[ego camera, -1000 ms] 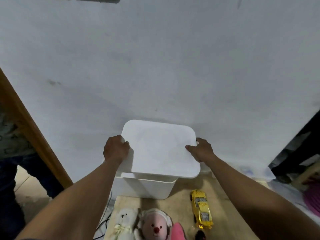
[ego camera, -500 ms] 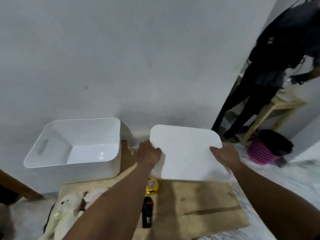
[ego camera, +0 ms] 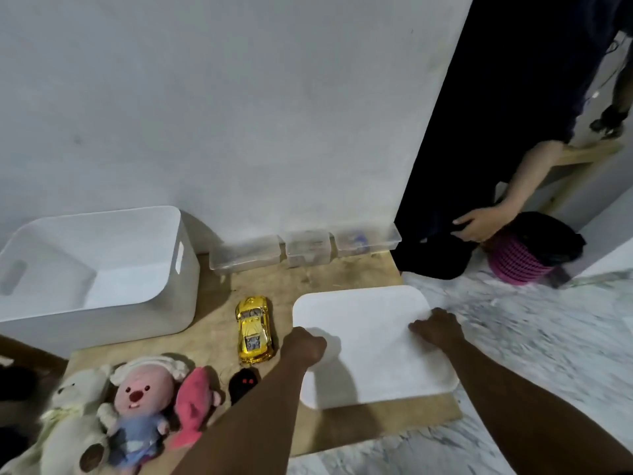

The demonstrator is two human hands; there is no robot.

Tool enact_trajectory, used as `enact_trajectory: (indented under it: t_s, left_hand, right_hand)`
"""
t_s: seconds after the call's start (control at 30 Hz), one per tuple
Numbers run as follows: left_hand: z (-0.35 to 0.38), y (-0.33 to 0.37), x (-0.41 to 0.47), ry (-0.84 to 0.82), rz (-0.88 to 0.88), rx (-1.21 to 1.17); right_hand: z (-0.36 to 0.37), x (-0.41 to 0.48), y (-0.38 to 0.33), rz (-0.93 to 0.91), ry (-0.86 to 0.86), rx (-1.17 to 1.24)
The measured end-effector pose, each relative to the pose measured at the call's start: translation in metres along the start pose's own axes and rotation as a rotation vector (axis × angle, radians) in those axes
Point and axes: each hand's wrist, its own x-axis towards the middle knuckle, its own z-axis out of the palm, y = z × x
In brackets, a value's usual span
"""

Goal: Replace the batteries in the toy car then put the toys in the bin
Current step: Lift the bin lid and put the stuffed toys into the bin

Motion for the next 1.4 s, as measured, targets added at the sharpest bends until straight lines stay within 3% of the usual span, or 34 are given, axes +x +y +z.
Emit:
enact_trajectory:
  t_s: [0.17, 0.33, 0.5, 0.8, 0.97, 1.03, 1.17, 1.4]
  left_hand:
    - [0.002, -0.001, 0.005, -0.033, -0.035, -0.045]
    - [-0.013, 0.003, -0.004, -0.053, 0.012, -0.117]
    - [-0.058, -0.017, -0.017, 0.007, 0.156, -0.210]
    - [-0.192, -0.148, -0.031, 0.395, 0.174, -0.226]
    - [-0.244, -0.242, -0.032, 0.566, 0.056, -0.092]
    - [-0.257, -0.276, -0.029, 0.547, -0.008, 0.006]
    - [-0.260, -0.328, -0.018, 0.354, -0.128, 0.091]
    - [-0.248, -0.354, 0.005, 0.149, -0.105, -0.120]
  right_hand:
    - [0.020, 0.020, 0.015, -0.009, -0.056, -0.004]
    - [0.019, -0.024, -0.010, -0.059, 0.107, -0.048]
    - [0.037, -0.076, -0.057, -0.531, 0.334, 0.156]
    - [0.125, -0.225, -0.201, -0.871, -0.055, 0.218]
    - [0.187, -0.298, -0.252, -0.847, -0.310, 0.008]
    - [0.212, -0.318, -0.265, -0.833, -0.269, -0.101]
    - [0.253, -0.336, -0.282, -0.821, -0.233, -0.341]
    - [0.292, -0.338, -0.287, -0.774, -0.125, -0.384]
